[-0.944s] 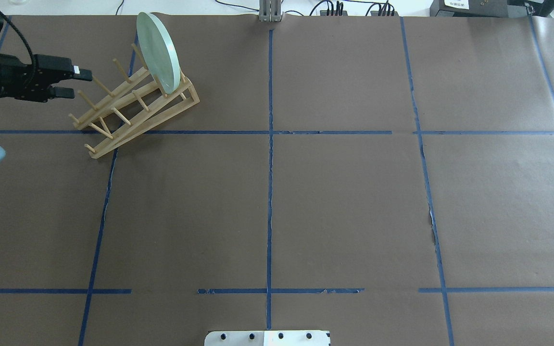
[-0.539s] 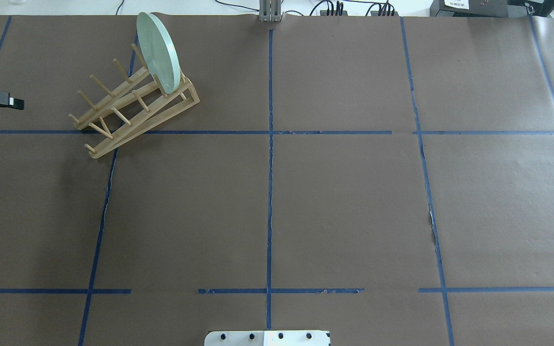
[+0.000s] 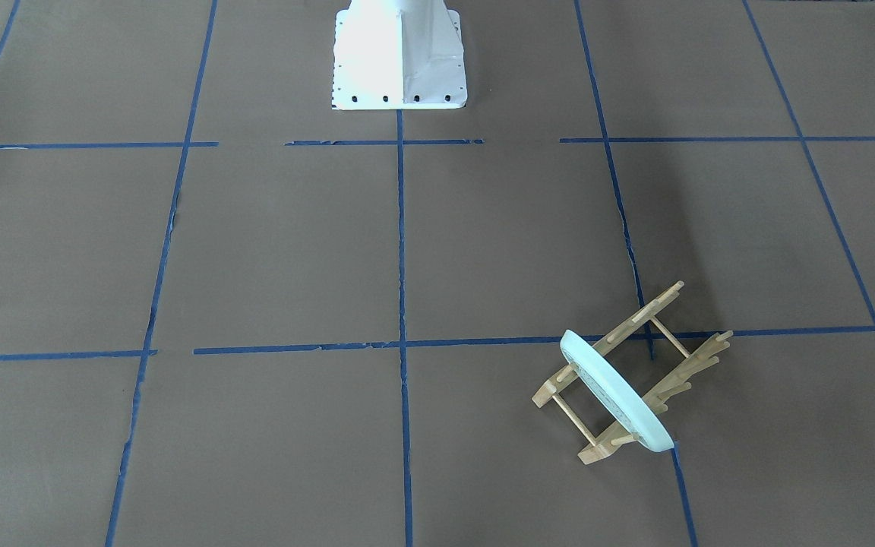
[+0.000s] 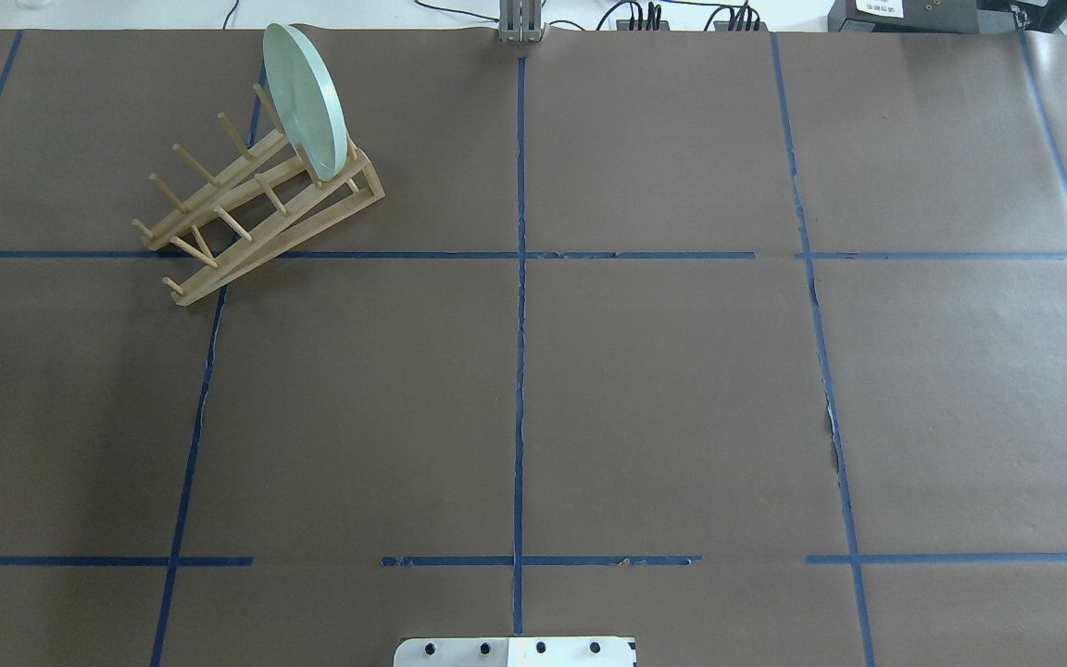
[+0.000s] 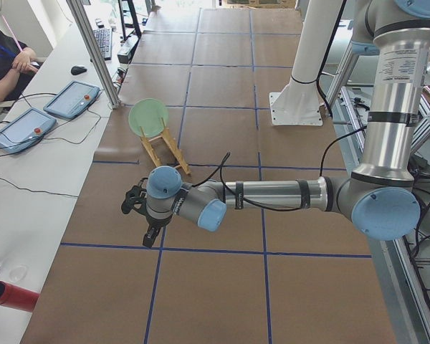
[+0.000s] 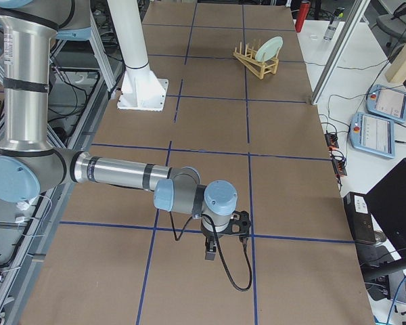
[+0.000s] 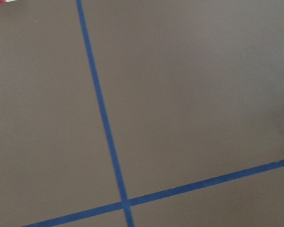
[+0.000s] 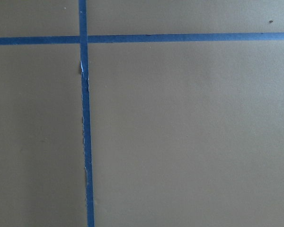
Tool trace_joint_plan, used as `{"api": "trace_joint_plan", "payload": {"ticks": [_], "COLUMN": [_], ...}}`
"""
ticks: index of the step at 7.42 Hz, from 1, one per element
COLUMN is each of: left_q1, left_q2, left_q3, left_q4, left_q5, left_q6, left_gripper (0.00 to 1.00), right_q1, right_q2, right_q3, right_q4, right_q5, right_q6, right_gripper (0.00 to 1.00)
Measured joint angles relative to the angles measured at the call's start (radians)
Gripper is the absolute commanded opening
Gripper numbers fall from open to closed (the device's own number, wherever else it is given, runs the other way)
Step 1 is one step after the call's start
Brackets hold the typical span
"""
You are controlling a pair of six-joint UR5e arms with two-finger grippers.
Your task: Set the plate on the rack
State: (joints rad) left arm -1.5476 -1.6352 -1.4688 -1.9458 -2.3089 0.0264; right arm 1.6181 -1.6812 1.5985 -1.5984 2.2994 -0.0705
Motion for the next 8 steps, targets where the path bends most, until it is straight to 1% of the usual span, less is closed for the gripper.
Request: {"api": "trace_joint_plan", "payload": {"ticks": [1, 2, 3, 5, 8], "left_q1": [-0.048, -0.078, -0.091, -0.097, -0.098], "left_q2": [-0.001, 0.001, 0.004, 0.005, 0.005], "left_q3": [-0.03, -0.049, -0.058, -0.064, -0.062], "left_q4": [0.142, 0.233, 0.271, 0.259, 0.193], "left_q5": [-0.001, -0.006, -0.012, -0.015, -0.014], "left_q6": [0.103, 0.145, 0.119, 0.028, 0.008], "left_gripper": [1.0, 1.0, 1.0, 1.0, 1.0], "right_q1": [0.0, 0.0, 0.0, 0.0, 0.0], "right_q2": [0.0, 0.0, 0.0, 0.0, 0.0], "right_q3": [0.0, 0.0, 0.0, 0.0, 0.0], "right_q4": [0.0, 0.0, 0.0, 0.0, 0.0], "right_q5": [0.0, 0.0, 0.0, 0.0, 0.0], "right_q6": [0.0, 0.0, 0.0, 0.0, 0.0], "right_gripper": [1.0, 1.0, 1.0, 1.0, 1.0]}}
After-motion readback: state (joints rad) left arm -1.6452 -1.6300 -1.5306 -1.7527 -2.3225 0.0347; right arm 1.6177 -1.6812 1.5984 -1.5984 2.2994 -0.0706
